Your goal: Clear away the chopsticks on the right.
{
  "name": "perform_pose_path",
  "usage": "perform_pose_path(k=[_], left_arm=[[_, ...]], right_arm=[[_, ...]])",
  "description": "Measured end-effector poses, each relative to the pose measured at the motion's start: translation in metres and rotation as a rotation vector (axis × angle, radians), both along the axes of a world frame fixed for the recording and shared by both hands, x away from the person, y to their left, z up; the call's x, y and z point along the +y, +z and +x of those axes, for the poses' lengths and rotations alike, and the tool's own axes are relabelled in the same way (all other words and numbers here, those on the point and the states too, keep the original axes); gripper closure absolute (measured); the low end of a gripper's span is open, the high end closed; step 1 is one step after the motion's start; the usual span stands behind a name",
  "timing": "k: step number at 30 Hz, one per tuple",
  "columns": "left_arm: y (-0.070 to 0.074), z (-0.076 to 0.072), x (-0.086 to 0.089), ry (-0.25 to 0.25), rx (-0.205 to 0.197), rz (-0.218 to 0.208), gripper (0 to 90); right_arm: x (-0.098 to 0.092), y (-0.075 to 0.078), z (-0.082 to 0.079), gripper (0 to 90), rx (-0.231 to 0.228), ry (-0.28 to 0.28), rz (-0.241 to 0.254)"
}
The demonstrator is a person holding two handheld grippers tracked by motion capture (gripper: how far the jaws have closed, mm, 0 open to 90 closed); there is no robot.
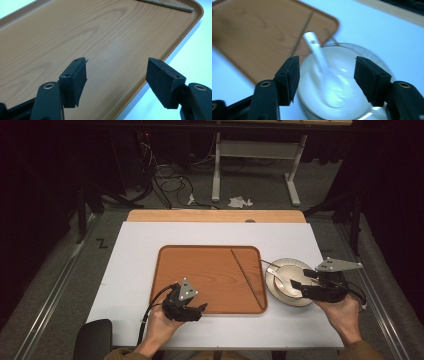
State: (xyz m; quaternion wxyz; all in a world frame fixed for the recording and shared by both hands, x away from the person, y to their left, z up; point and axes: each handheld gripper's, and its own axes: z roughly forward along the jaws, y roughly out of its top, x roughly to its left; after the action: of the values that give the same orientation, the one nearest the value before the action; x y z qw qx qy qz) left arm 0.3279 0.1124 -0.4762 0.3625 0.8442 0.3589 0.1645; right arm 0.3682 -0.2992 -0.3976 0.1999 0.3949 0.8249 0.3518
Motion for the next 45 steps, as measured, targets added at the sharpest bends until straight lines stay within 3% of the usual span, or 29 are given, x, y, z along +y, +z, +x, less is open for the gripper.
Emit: perform_pose_path(k=[3,9,12,15,17,23,26,34,36,39,45], left_arm=[[0.001,0.000,0.001,0.009,-0.005,0.000,32.8],[0.002,0.000,0.002,0.020,-0.011,-0.004,32.9],[0.002,0.000,0.003,0.025,-0.014,-0.007,32.8],[0.002,-0.001,0.005,0.031,-0.016,-0.005,32.8],[0.002,-0.002,0.005,0.035,-0.017,-0.007,32.8],[0.003,-0.004,0.010,0.055,-0.018,-0.012,32.8],[0.003,-0.005,0.012,0.059,-0.016,-0.014,32.8],[0.002,-0.006,0.012,0.059,-0.012,-0.009,32.9],[0.002,-0.006,0.013,0.064,-0.014,-0.011,32.9],[0.002,-0.006,0.013,0.064,-0.013,-0.010,32.9],[0.001,-0.006,0.012,0.060,-0.012,-0.007,32.9]], right_arm=[[-0.013,0.000,0.005,40.5,-0.019,-0.063,-0.004],[-0.035,-0.001,0.022,43.0,-0.010,-0.101,-0.036],[-0.048,-0.005,0.029,46.0,-0.049,-0.100,-0.037],[-0.056,-0.009,0.037,48.1,-0.030,-0.124,-0.046],[-0.060,-0.014,0.043,48.1,0.008,-0.140,-0.046],[-0.063,-0.036,0.057,50.9,0.089,-0.143,-0.140],[-0.067,-0.043,0.061,50.9,0.126,-0.146,-0.132],[-0.060,-0.051,0.064,51.2,0.168,-0.076,-0.192],[-0.059,-0.056,0.067,49.1,0.206,-0.072,-0.193],[-0.061,-0.061,0.069,48.8,0.209,-0.085,-0.203],[-0.065,-0.062,0.068,61.1,0.174,-0.089,-0.210]])
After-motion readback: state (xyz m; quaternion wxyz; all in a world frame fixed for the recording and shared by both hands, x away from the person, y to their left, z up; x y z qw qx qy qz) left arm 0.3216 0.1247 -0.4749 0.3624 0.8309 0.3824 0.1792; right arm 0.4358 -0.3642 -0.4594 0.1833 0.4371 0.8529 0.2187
